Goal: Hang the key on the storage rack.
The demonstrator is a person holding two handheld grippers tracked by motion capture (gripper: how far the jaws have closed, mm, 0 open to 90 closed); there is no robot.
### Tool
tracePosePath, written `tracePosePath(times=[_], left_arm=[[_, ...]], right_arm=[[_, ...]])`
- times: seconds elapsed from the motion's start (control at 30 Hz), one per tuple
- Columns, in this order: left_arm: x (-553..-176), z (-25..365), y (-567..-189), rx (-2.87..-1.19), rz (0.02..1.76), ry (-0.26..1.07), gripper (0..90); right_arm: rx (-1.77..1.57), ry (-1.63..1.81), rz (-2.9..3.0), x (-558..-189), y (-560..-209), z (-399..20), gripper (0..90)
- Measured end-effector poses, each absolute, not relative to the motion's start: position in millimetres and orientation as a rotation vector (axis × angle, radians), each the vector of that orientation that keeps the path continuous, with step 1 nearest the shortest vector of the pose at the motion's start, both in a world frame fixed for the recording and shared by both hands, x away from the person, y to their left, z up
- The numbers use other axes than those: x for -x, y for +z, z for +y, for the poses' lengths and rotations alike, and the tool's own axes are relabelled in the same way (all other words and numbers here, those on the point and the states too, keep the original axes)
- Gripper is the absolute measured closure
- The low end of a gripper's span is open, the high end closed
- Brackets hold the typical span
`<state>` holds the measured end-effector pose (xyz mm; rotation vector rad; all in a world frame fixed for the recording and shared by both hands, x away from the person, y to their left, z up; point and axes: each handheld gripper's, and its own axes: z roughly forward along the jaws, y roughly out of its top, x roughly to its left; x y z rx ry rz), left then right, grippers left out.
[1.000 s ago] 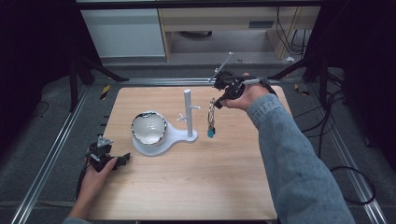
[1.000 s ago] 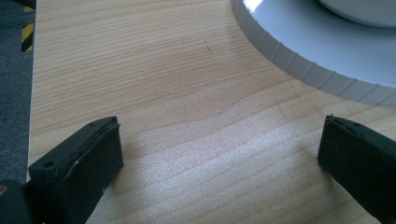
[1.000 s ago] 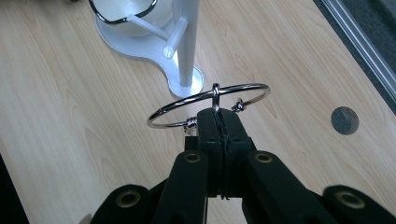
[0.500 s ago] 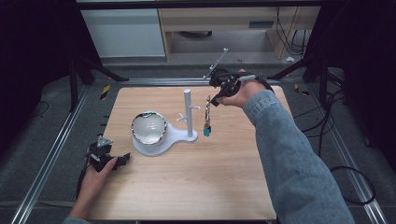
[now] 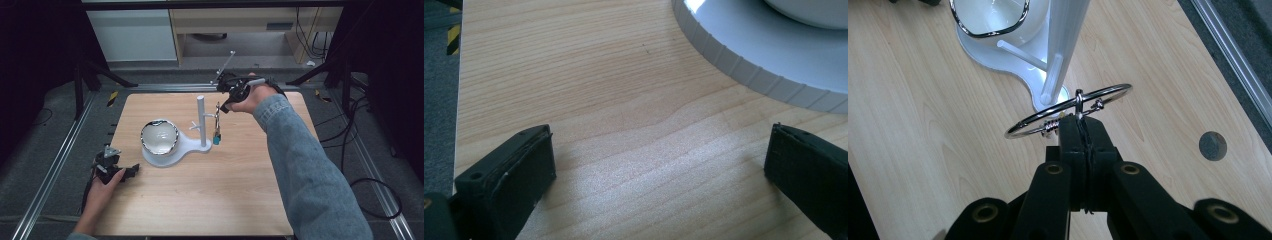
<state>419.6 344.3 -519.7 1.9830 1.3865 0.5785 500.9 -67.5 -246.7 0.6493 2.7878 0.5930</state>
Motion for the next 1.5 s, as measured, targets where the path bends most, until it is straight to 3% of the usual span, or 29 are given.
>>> tracePosePath(times=[1.5], left_arm=[[-420.0,344.2,-519.7,-1.983,1.387,0.579,0.0]], right_arm=[[-0.664,0.564,2.863,-534.1,-278.4,-46.9,88.7]])
